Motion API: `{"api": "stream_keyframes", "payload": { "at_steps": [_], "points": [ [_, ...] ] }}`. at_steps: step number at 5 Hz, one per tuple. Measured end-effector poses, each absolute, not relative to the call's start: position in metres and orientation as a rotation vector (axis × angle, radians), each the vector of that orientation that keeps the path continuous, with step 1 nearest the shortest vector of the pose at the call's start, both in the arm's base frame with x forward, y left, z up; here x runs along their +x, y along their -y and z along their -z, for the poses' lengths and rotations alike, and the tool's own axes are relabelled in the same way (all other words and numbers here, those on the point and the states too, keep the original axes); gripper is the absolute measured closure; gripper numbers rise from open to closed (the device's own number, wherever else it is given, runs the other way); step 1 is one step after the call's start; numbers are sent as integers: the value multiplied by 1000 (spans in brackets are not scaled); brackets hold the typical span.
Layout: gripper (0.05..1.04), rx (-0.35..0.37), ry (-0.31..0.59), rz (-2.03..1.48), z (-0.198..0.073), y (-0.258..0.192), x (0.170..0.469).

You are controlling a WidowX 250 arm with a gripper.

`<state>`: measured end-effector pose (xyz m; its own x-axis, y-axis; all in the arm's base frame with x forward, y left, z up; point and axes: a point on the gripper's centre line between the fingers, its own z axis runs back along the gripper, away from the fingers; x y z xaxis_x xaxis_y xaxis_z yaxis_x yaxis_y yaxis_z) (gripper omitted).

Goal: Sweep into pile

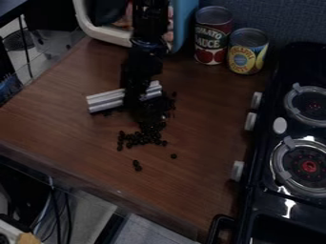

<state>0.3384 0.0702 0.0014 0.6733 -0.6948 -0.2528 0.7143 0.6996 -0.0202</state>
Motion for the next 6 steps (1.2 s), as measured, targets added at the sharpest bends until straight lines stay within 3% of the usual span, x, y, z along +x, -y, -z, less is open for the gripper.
{"api": "stream_keyframes", "payload": {
  "at_steps": [4, 6],
  "points": [
    [698, 117, -231, 896, -1, -27, 309],
    [698, 106, -224, 847, -7, -35, 315]
  ]
}}
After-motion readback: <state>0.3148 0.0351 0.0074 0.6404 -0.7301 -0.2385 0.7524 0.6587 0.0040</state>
